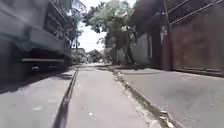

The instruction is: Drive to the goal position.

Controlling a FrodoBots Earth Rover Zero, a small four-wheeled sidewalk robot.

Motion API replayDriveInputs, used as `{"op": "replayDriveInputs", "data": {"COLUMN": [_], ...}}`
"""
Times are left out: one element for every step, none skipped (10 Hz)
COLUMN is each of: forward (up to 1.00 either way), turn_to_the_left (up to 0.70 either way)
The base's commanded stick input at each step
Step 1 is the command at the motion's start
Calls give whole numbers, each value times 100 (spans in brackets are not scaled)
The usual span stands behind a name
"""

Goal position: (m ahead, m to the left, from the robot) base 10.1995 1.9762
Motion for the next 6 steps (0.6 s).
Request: {"op": "replayDriveInputs", "data": {"forward": [100,100,100,100,100,100], "turn_to_the_left": [0,0,0,0,0,0]}}
